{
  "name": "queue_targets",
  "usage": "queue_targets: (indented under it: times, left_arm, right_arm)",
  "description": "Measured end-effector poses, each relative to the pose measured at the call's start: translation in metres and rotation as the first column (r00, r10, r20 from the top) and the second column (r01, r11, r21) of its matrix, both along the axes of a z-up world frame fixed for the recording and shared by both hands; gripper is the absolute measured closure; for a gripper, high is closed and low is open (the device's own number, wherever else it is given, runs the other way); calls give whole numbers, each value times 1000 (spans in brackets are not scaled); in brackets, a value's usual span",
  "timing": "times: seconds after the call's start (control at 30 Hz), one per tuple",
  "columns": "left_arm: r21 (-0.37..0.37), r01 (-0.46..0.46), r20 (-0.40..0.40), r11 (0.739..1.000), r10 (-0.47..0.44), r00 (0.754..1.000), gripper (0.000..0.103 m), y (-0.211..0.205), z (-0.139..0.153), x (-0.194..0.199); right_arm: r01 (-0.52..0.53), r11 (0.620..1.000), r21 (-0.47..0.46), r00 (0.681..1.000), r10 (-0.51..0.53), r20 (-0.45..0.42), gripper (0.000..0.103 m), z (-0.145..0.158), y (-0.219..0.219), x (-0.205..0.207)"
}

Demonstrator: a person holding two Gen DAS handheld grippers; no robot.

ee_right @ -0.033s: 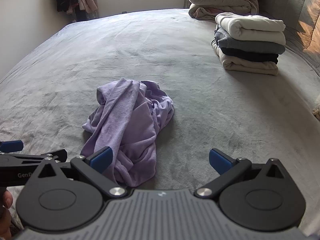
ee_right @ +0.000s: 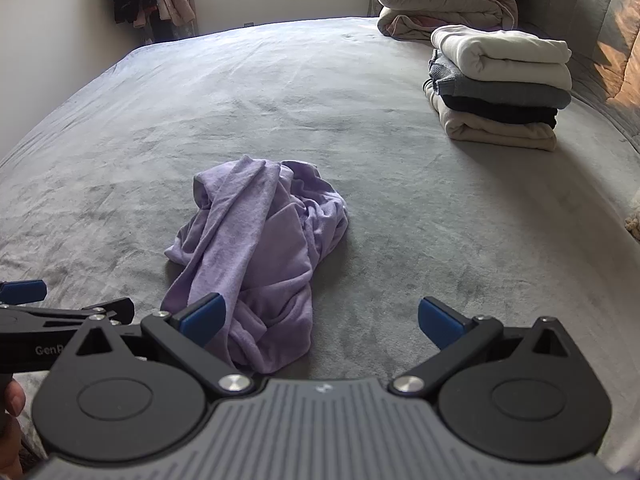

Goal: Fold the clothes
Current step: 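Move both grippers toward the crumpled lavender garment on the bed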

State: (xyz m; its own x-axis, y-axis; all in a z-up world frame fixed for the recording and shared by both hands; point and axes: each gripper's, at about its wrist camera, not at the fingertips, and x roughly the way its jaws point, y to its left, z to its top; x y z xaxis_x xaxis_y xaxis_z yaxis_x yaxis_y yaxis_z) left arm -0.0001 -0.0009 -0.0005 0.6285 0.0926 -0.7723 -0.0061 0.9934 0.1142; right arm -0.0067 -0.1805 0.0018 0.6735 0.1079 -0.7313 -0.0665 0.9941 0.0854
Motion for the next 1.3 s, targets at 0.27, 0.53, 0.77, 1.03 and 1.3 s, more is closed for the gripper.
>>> queue_targets:
  times: [0.27, 0.53, 0.77, 1.03, 1.3]
  left_arm:
    - [-4, -6, -7, 1000, 6, 1000, 0, 3, 0, 1]
    - [-6, -11, -13, 1000, 11, 1000, 0, 5, -3, 3]
    - [-7, -13, -15, 1000, 13, 1000, 0, 6, -3, 3]
    - [-6, -11, -13, 1000, 11, 1000, 0, 6, -3, 3]
    - [-7, -9, -16, 1000, 9, 1000, 0, 6, -3, 4]
  right_arm:
    - [0, 1000, 0, 1000, 0, 5, 0, -2, 0, -1]
    - [3, 1000, -4, 1000, -3, -8, 0, -1, -1, 2]
    - [1, 1000, 1, 1000, -1, -14, 0, -2, -1, 3]
    - [-1, 1000, -1, 1000, 0, -18, 0, -3, -1, 3]
    - [-4, 1000, -9, 1000, 4, -24, 0, -5, 1, 3]
